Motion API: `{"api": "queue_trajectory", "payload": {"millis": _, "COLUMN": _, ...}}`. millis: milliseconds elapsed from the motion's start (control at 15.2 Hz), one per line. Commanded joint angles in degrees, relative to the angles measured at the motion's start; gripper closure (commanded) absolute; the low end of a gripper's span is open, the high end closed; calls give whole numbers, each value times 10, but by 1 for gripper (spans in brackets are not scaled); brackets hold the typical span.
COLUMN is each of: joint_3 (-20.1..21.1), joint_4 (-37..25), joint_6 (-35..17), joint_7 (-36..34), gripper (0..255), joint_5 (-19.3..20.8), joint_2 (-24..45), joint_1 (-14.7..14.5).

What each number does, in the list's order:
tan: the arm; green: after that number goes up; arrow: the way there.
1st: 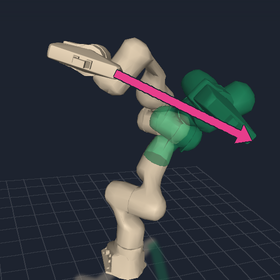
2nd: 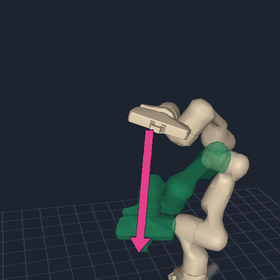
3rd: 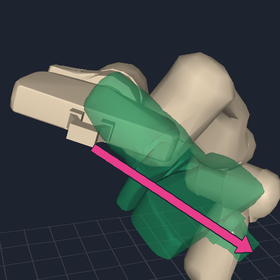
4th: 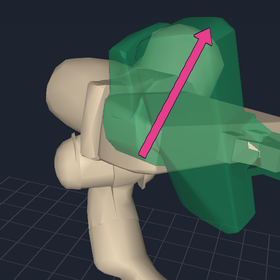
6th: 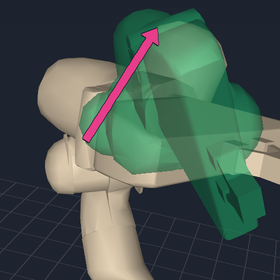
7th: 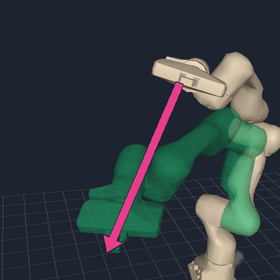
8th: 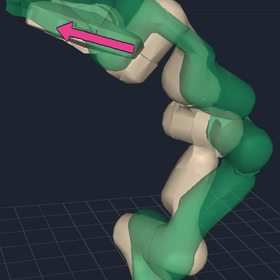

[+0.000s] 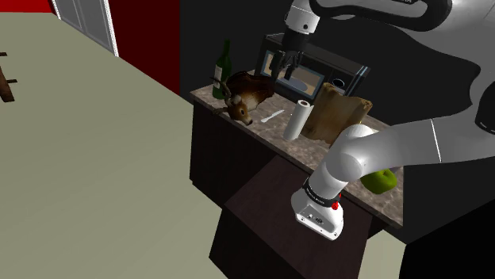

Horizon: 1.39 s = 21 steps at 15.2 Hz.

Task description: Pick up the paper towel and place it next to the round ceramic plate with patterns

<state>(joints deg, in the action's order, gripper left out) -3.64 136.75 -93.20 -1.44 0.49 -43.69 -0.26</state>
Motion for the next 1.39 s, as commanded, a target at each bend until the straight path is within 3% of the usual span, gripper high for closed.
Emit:
{"api": "queue_trajectory", "payload": {"millis": 0, "joint_3": 0, "joint_4": 0, "joint_6": 0, "joint_7": 0, "gripper": 0, "joint_5": 0, "joint_2": 0, "joint_1": 0}}
{"api": "queue_trajectory", "payload": {"millis": 660, "joint_3": -122, "joint_4": 96, "joint_6": -59, "joint_7": 126, "gripper": 0, "joint_5": 90, "joint_2": -38, "joint_1": 58}}
{"api": "queue_trajectory", "payload": {"millis": 1320, "joint_3": -266, "joint_4": 123, "joint_6": -148, "joint_7": 259, "gripper": 0, "joint_5": 183, "joint_2": 11, "joint_1": 112}}
